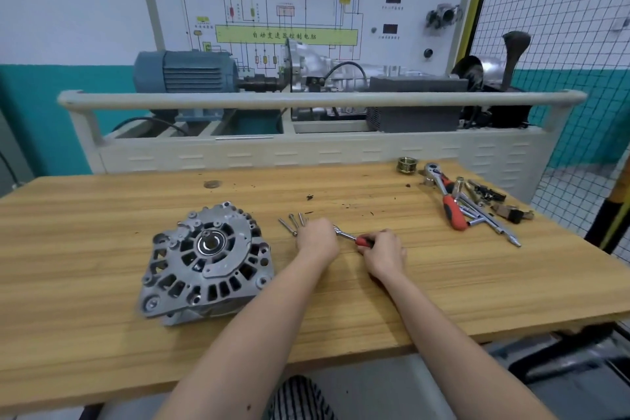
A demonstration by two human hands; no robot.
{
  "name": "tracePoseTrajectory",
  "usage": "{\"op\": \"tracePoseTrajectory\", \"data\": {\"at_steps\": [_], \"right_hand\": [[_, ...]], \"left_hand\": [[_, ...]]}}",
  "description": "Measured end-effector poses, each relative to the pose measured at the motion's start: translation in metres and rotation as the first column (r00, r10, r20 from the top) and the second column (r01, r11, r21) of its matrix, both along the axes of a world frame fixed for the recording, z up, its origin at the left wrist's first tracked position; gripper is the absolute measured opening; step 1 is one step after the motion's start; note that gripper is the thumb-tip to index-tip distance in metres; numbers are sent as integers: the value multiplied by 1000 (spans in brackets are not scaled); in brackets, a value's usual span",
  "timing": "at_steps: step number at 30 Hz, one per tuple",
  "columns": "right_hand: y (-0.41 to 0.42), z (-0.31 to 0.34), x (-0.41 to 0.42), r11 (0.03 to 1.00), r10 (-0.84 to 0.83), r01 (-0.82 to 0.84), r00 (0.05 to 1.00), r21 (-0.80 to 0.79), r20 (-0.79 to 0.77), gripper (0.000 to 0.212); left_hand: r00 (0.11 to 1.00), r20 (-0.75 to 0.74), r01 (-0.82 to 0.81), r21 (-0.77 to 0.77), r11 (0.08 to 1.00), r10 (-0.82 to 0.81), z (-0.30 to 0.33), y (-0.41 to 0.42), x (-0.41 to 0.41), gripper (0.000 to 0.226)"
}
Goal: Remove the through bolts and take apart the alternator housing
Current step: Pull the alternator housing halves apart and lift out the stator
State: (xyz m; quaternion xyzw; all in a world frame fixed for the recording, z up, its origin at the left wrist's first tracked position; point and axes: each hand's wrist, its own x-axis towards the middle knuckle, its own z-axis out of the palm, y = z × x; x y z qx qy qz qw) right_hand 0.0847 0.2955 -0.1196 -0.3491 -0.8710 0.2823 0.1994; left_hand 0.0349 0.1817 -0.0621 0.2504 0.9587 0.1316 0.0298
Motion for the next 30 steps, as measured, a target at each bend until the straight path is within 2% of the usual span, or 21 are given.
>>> {"op": "tracePoseTrajectory", "data": {"at_steps": [2,4,6,8,10,13,15,17,19,20,21,22,25,30], "right_hand": [[-1,5,2,1000,13,-13,999,-13,31,27],[-4,14,4,1000,1,-1,998,-2,55,31],[-14,27,4,999,-3,4,1000,36,-23,33],[-33,41,0,994,103,-111,962,-17,-254,30],[-60,57,-5,931,231,-335,847,-144,-479,26],[-105,78,-13,773,389,-590,730,-232,-562,25],[-131,81,-21,666,496,-701,673,-257,-549,40],[-152,79,-27,606,601,-759,634,-241,-487,63],[-163,78,-31,597,629,-765,633,-241,-451,73],[-166,78,-32,600,614,-756,645,-261,-455,75],[-165,79,-31,602,596,-748,653,-278,-467,74],[-165,79,-32,607,585,-742,659,-284,-472,70],[-163,78,-37,617,563,-730,669,-292,-485,63],[-163,79,-55,605,486,-720,673,-340,-558,55]], "left_hand": [[1000,24,8,22,1000,-9,11,-3,9,30],[996,50,65,188,980,-75,27,-9,24,34],[979,32,168,449,878,-203,41,-29,43,45],[966,-47,220,665,714,-254,52,-67,55,45],[976,-161,216,760,613,-144,60,-113,51,37],[959,-235,94,791,604,158,66,-179,22,33],[944,-151,-61,794,605,294,56,-216,0,36],[952,85,-251,762,597,293,36,-241,-12,43],[910,399,-397,767,504,111,18,-247,-15,41],[856,516,-464,783,415,-17,14,-246,-14,37],[814,571,-511,791,336,-108,12,-243,-14,37],[795,585,-527,798,292,-163,11,-241,-17,44],[805,557,-493,820,291,-205,11,-239,-29,56],[804,530,-471,845,254,-271,12,-234,-52,41]]}}
